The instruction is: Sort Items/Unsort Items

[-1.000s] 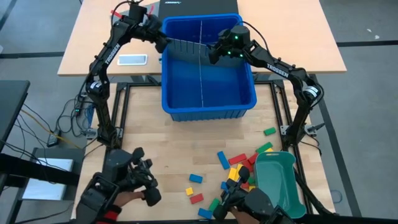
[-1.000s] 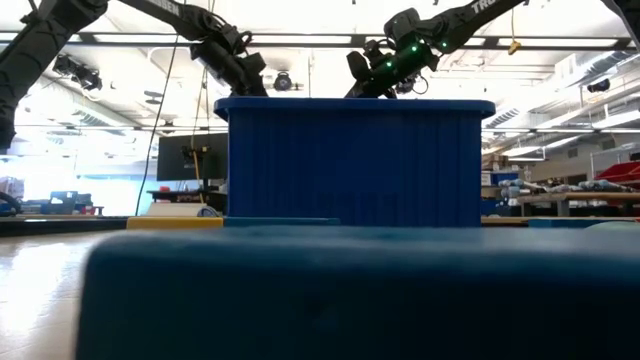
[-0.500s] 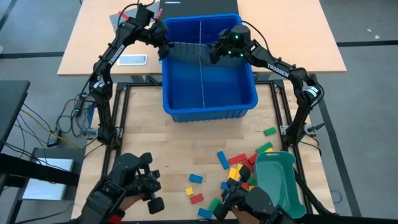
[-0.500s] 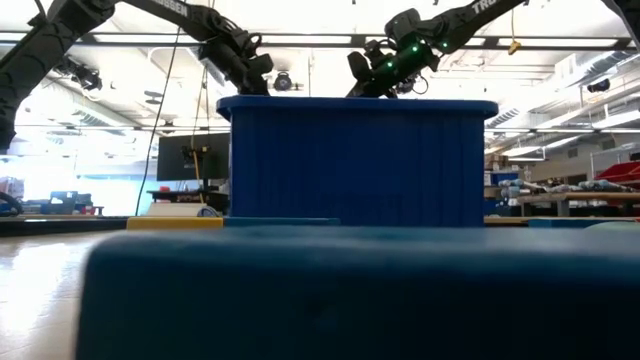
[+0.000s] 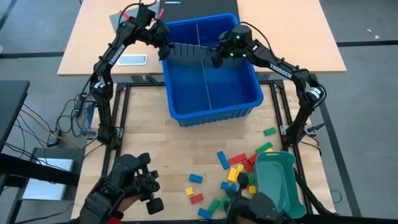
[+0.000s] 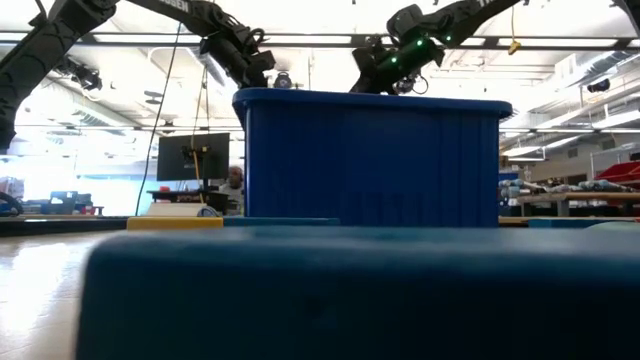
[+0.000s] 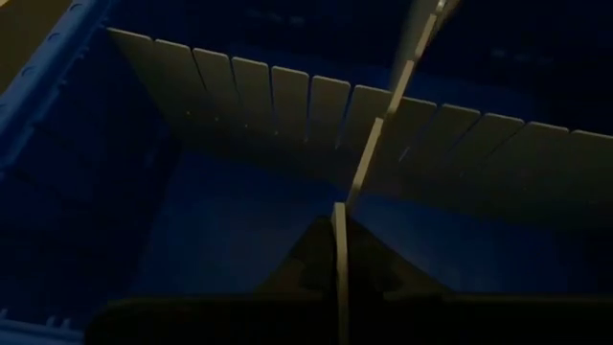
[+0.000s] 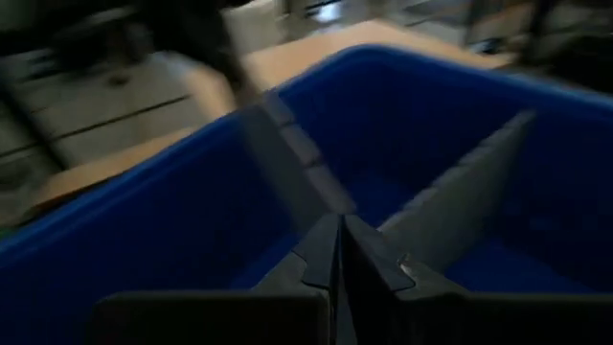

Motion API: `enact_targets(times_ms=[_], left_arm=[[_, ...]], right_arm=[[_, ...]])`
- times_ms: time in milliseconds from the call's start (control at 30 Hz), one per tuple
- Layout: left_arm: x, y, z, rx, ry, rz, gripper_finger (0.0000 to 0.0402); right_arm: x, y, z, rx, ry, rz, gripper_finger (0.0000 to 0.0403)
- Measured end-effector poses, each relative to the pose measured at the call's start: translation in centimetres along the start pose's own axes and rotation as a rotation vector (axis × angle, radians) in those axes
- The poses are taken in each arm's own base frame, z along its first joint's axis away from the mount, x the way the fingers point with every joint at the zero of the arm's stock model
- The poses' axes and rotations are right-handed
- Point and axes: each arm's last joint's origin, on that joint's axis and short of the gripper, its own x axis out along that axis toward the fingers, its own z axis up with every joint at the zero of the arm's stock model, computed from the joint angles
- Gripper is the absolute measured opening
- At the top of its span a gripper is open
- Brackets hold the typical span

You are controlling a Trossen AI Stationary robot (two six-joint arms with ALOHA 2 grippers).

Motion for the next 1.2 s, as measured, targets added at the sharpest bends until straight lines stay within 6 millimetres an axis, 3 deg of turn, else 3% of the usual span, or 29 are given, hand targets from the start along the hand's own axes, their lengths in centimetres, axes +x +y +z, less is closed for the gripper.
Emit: enact_targets(times_ms=[100,233,467,833,1200], left_arm=[[0.0,0.0,0.0,-0.001,0.004,0.003,0.0008],[-0.1,0.0,0.0,-0.003,0.009,0.006,0.0007],[-0.1,-0.2,0.0,-0.006,0.014,0.006,0.0006],[-0.1,-0.2,0.0,-0.055,0.016,0.005,0.0006],[0.2,-1.0,0.1,-0.067,0.044,-0.027,0.0006]], right_arm=[[-0.9,1.4,-0.3,-0.009,0.08,0.183,0.0005],[-1.8,3.8,-2.4,-0.009,0.297,0.418,0.0006],[-4.2,8.7,-4.0,-0.101,0.526,0.628,0.0002],[-6.2,13.0,-5.3,-0.077,0.724,0.776,0.0001],[-4.8,13.1,-7.3,-0.106,0.838,0.665,0.0]])
